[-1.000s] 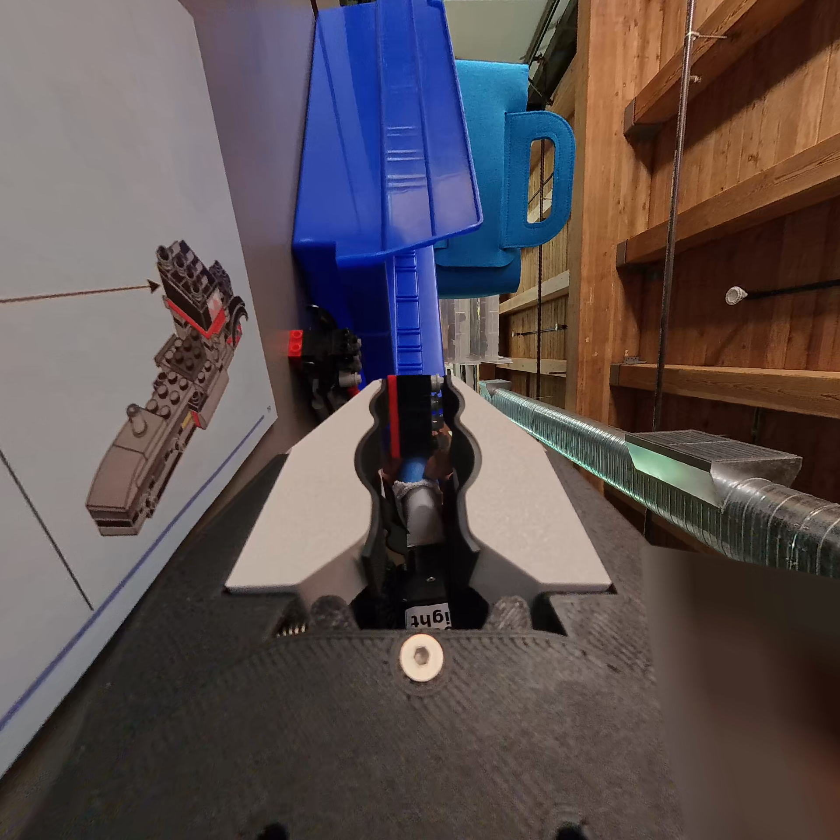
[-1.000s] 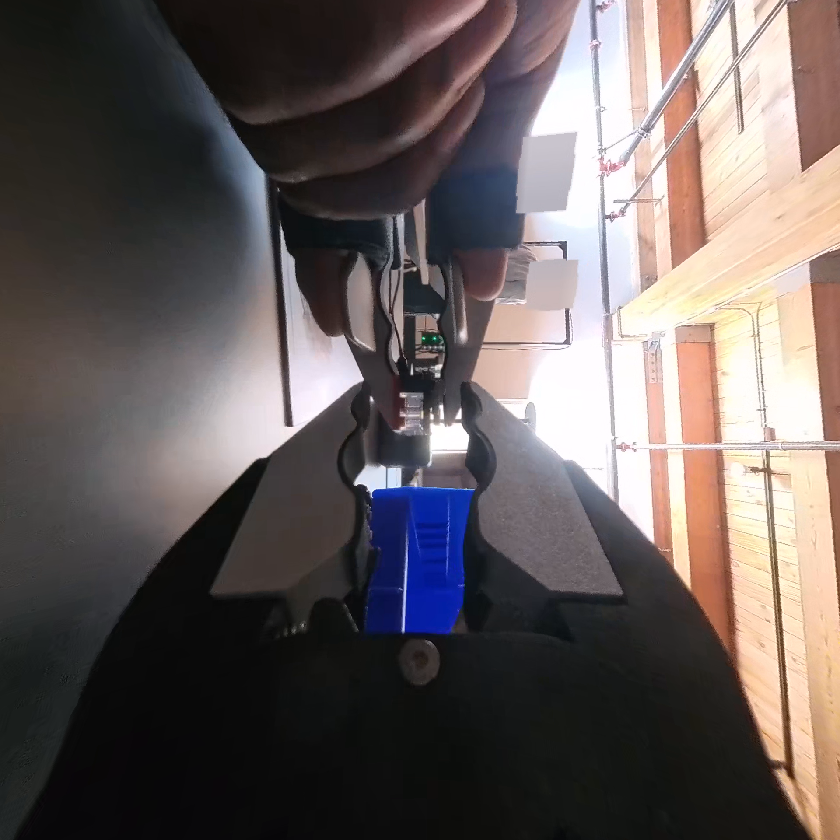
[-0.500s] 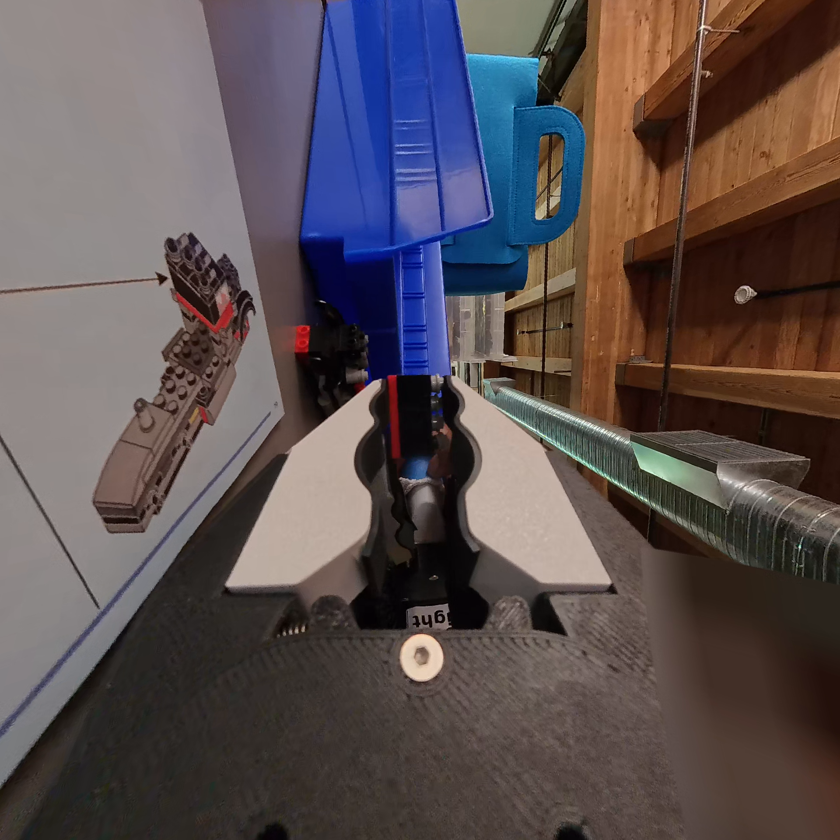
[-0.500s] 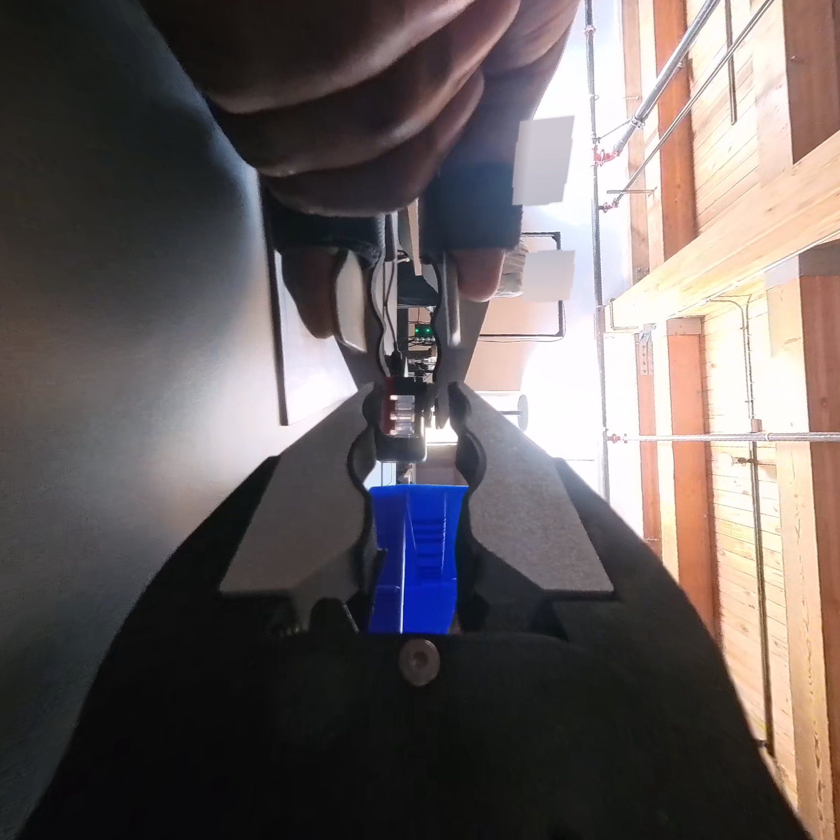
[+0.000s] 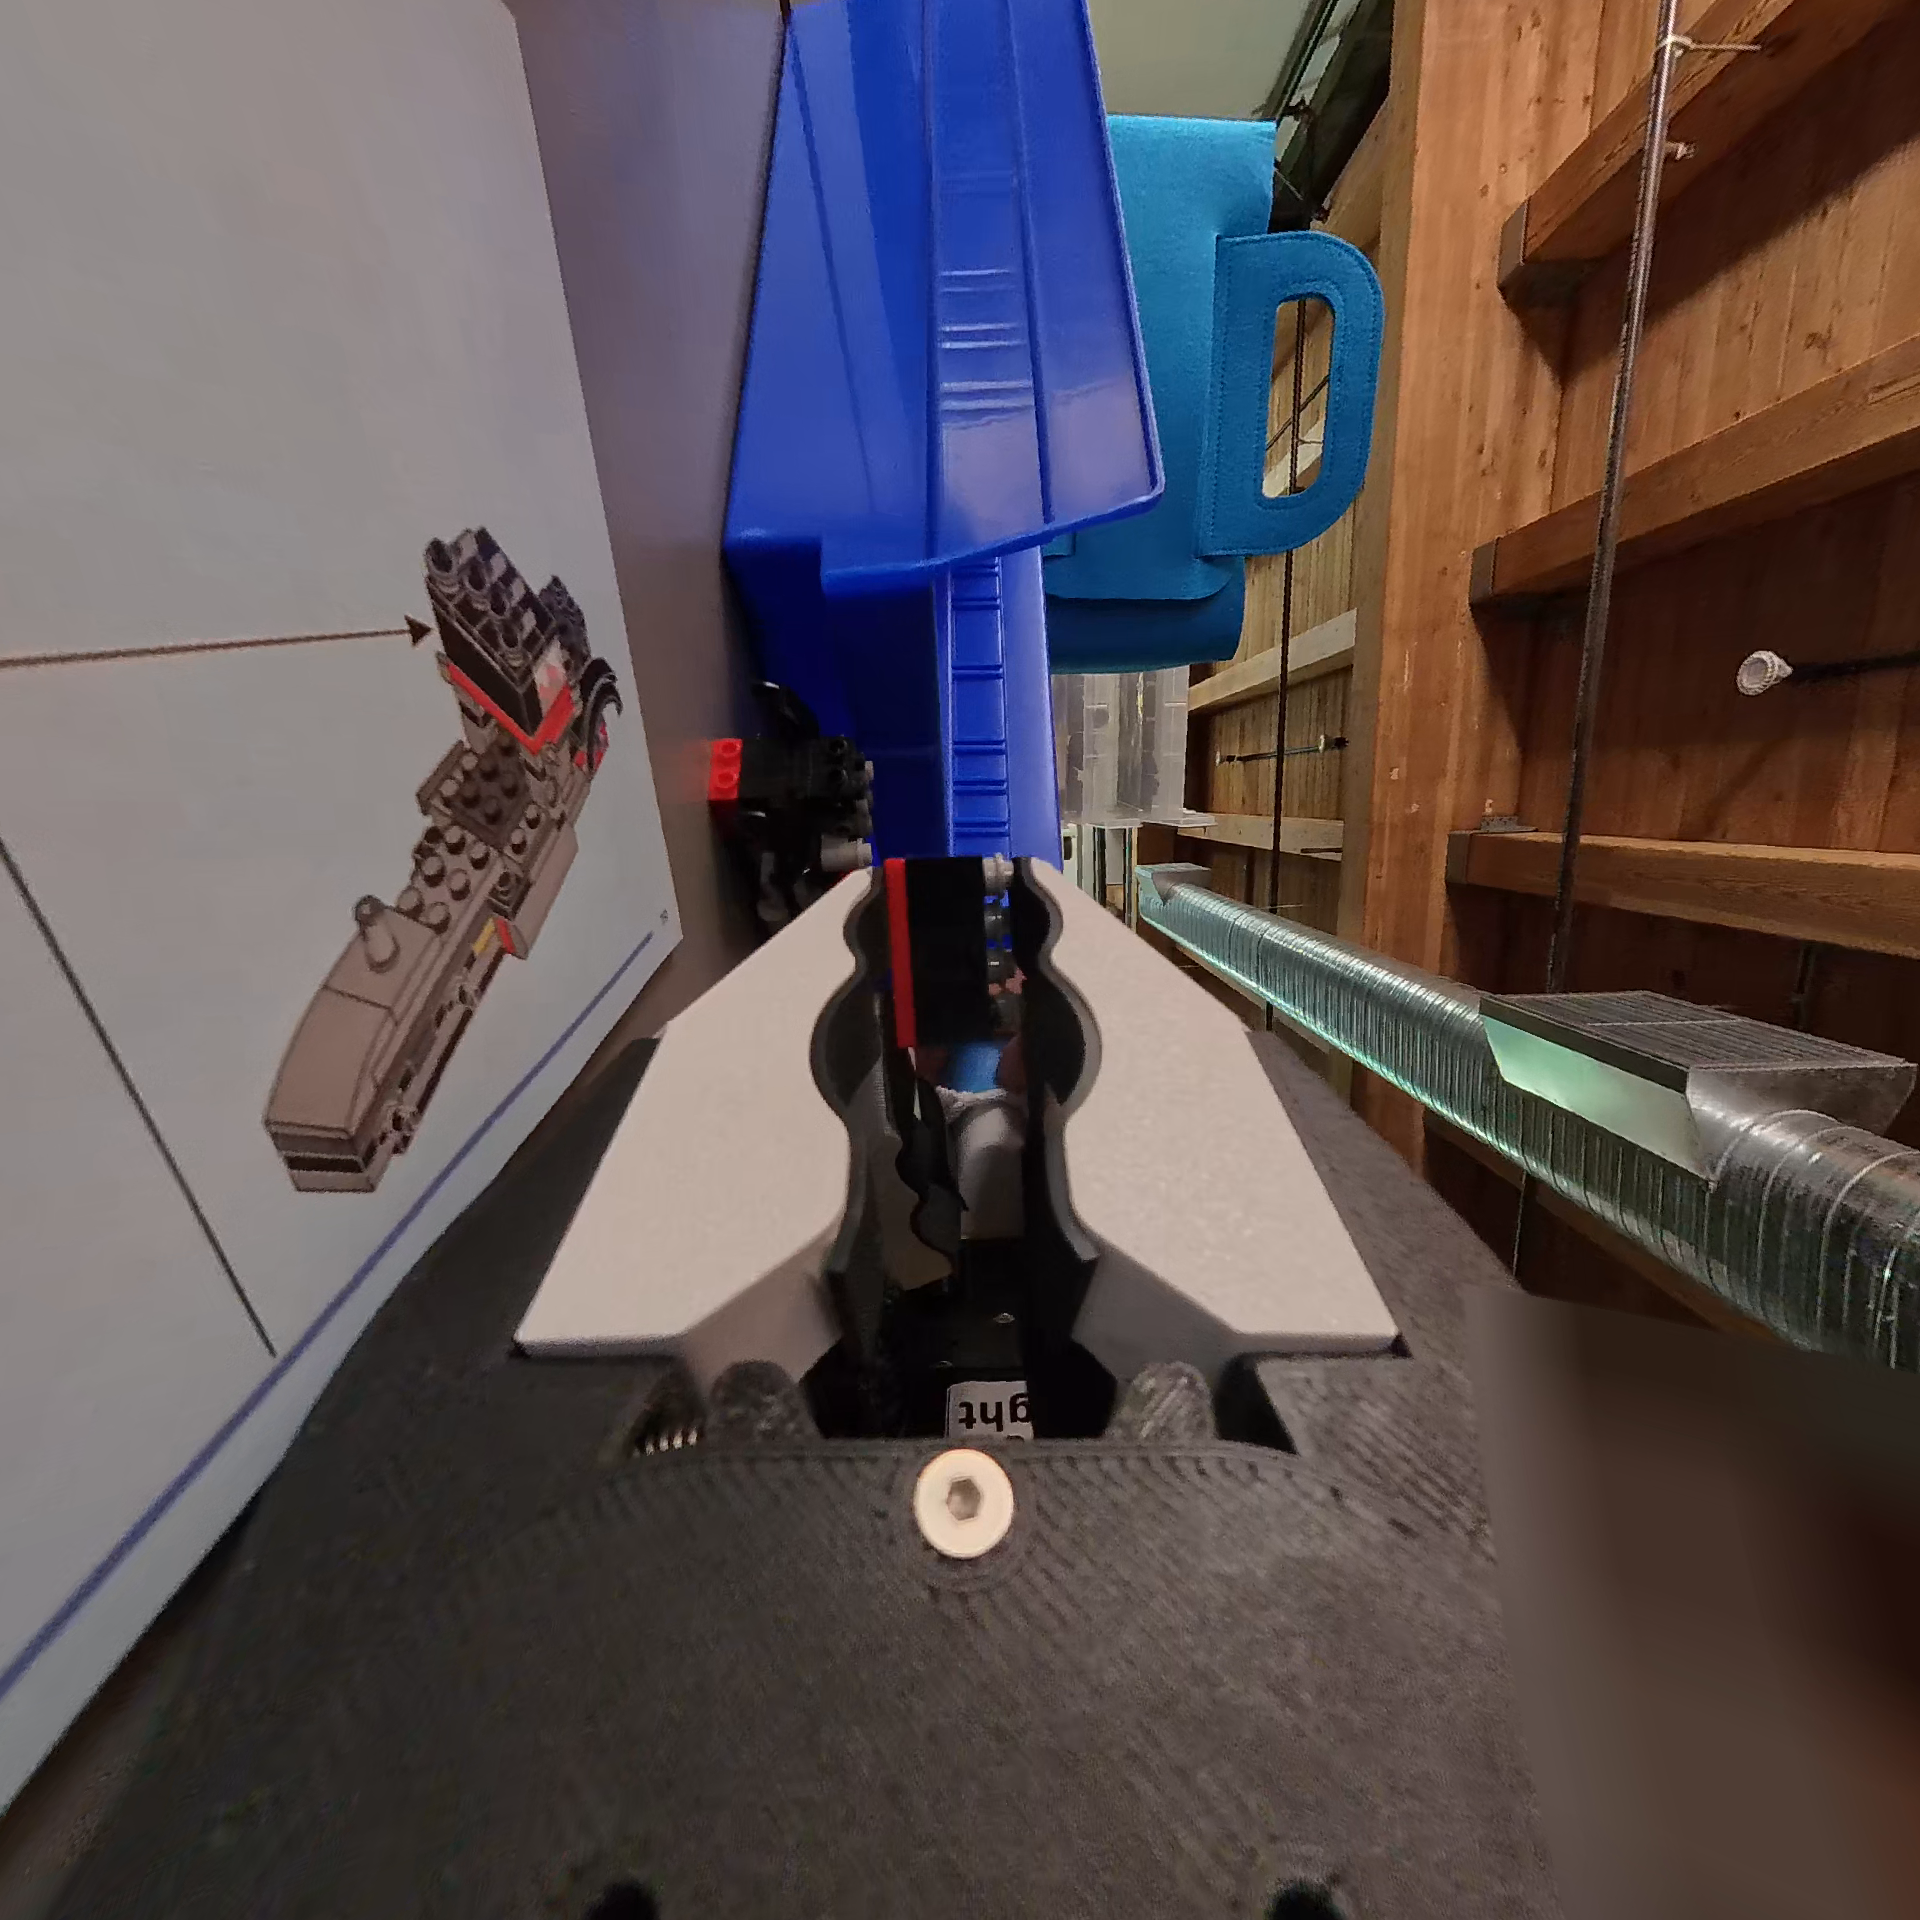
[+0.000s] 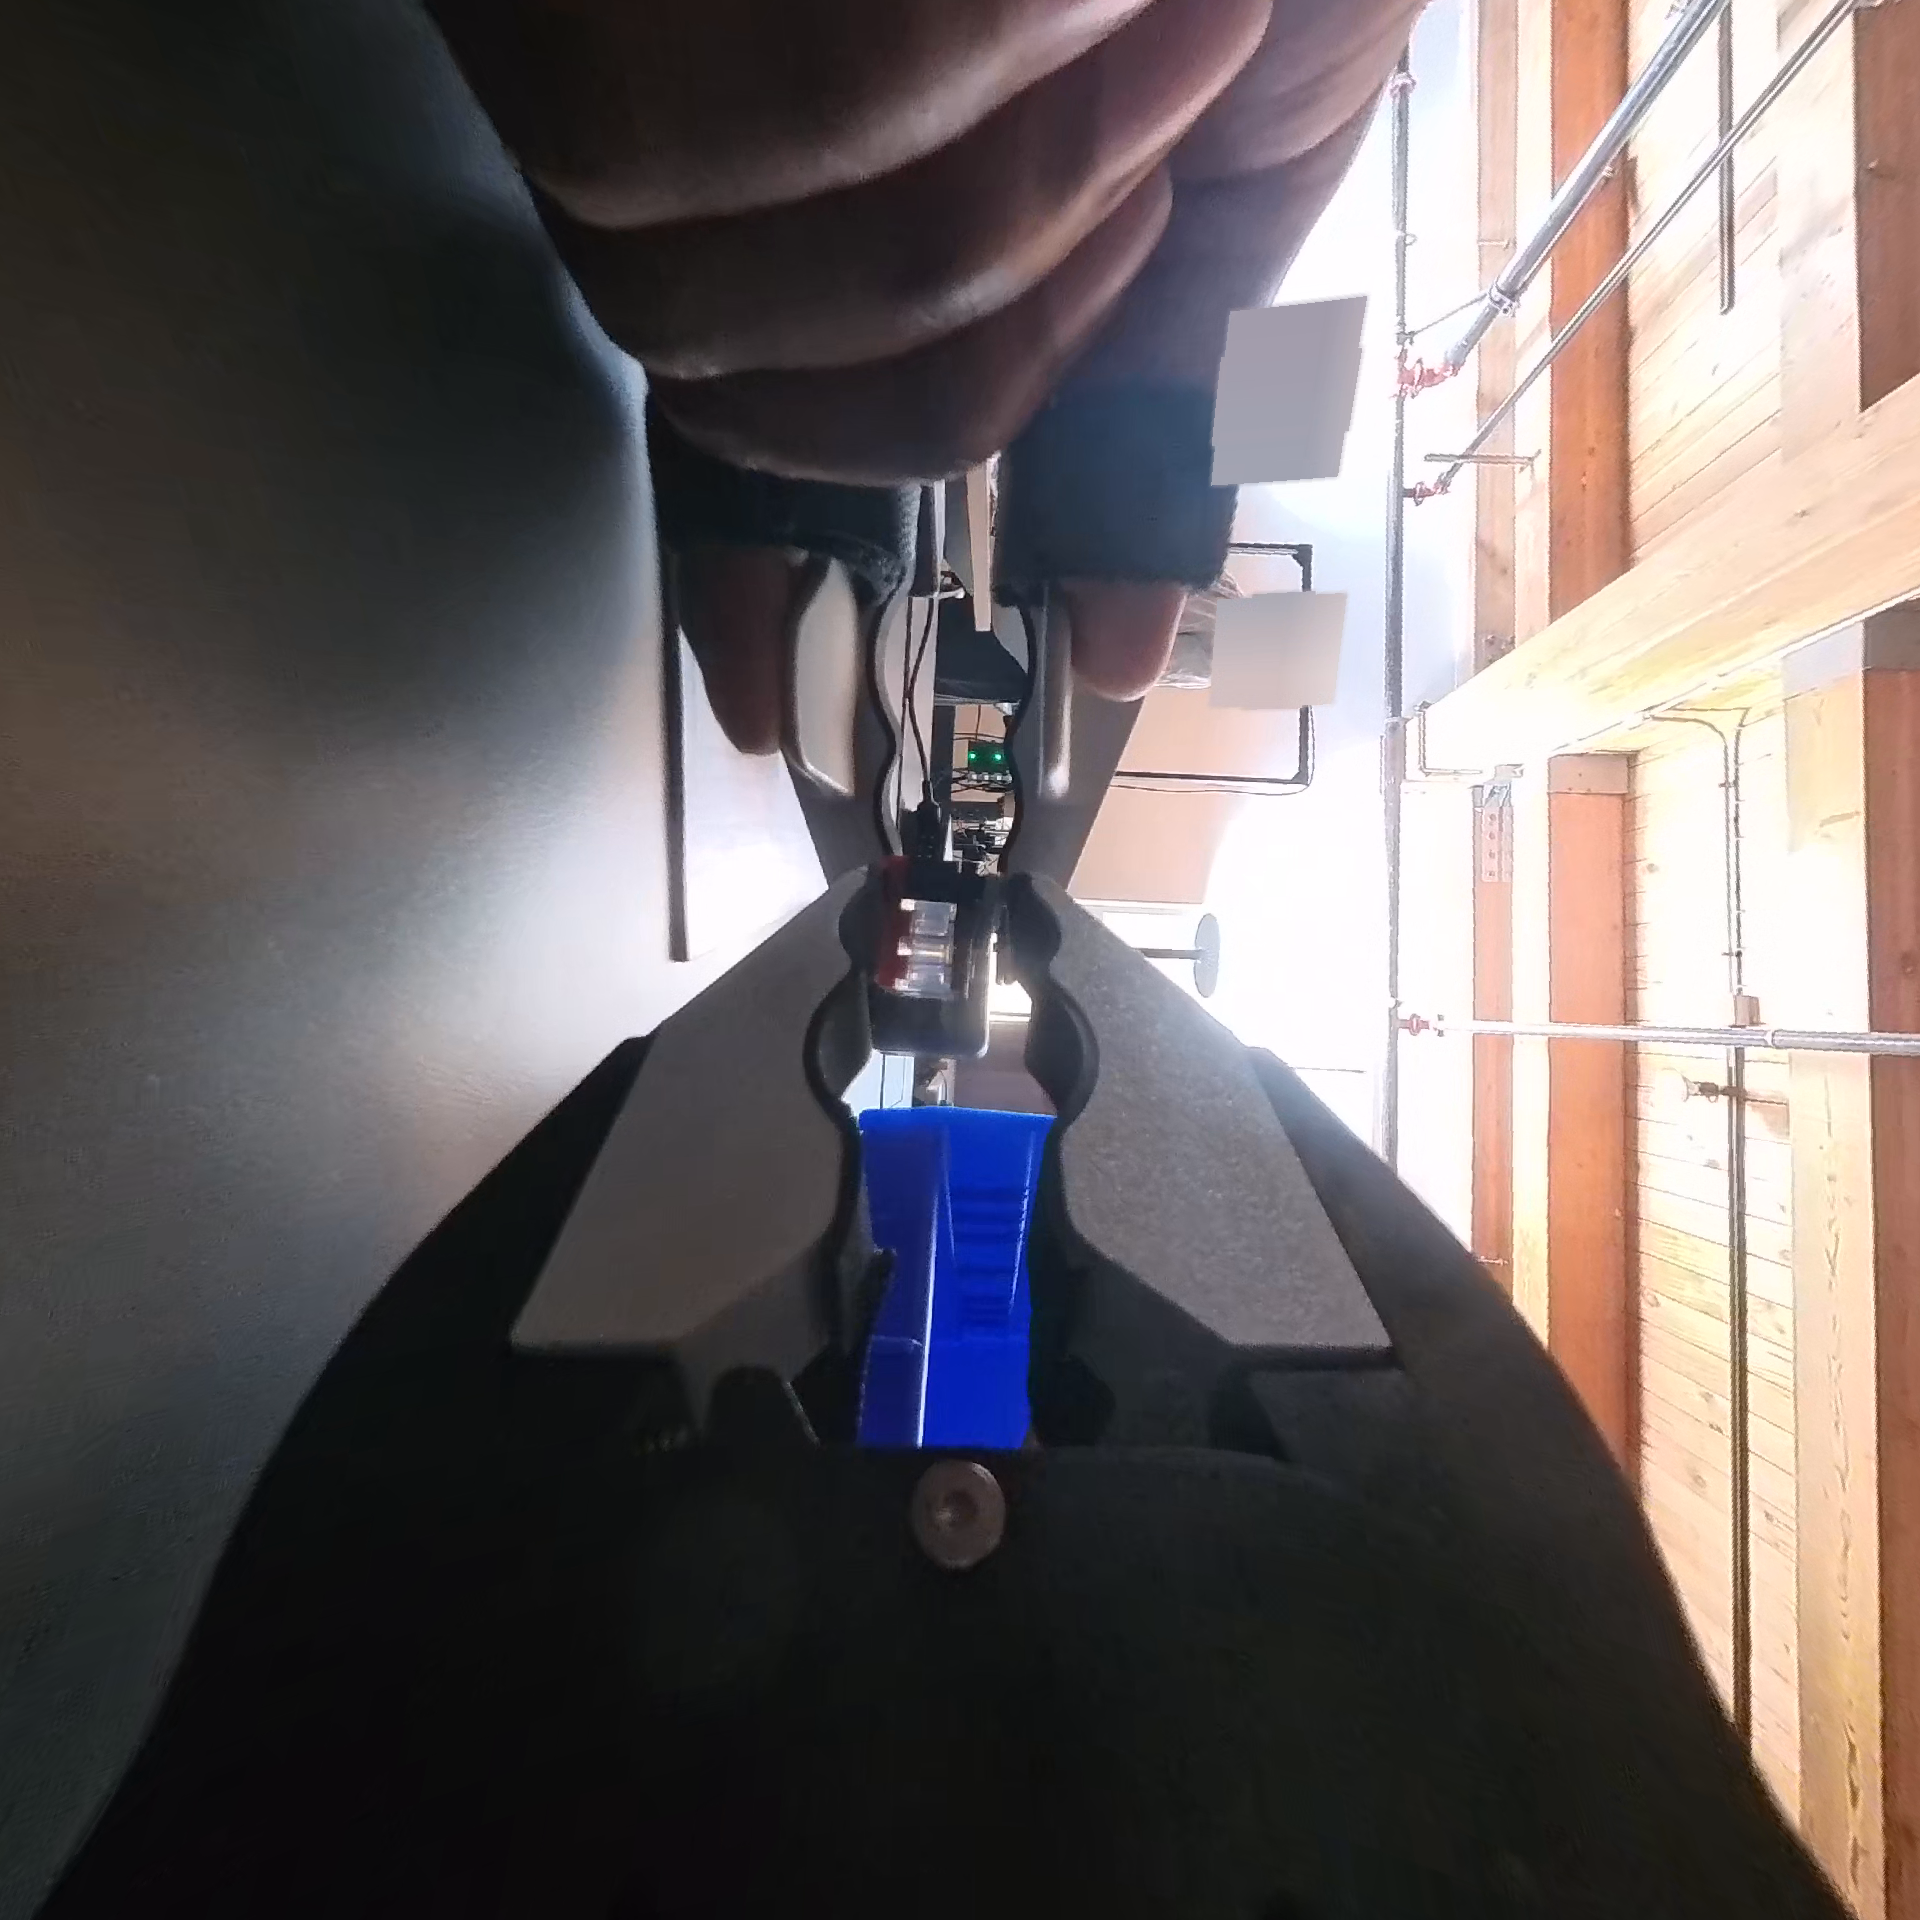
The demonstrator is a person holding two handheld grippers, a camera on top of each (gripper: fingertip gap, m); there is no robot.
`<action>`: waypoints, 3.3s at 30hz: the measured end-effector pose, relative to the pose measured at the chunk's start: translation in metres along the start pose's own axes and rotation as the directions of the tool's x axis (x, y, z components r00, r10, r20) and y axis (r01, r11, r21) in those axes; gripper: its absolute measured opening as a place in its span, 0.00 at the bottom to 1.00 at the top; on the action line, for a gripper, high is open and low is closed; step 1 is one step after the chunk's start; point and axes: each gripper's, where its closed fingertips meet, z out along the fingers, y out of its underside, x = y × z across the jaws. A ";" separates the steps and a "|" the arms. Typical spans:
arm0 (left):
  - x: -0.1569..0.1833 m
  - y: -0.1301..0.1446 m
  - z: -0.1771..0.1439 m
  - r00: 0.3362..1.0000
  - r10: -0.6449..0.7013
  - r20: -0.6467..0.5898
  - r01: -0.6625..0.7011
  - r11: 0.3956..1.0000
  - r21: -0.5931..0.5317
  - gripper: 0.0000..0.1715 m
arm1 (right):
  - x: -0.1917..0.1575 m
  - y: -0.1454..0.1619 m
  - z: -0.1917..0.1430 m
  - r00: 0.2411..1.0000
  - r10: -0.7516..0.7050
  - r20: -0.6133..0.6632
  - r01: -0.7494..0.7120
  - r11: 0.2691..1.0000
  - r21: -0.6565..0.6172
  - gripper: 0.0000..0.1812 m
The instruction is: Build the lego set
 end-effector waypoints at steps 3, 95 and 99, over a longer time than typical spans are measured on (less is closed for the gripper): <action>-0.001 0.000 0.000 1.000 -0.001 0.005 0.001 1.000 -0.001 0.13 | -0.001 0.000 0.000 1.000 -0.012 0.003 0.012 1.000 -0.001 0.14; 0.034 0.020 0.007 0.983 0.032 -0.181 -0.056 0.990 -0.129 0.19 | 0.046 -0.006 -0.024 0.937 0.349 0.033 -0.347 0.907 0.240 0.13; 0.032 0.020 0.007 0.985 0.036 -0.172 -0.058 0.991 -0.124 0.19 | 0.044 -0.006 -0.023 0.934 0.354 0.048 -0.355 0.904 0.236 0.13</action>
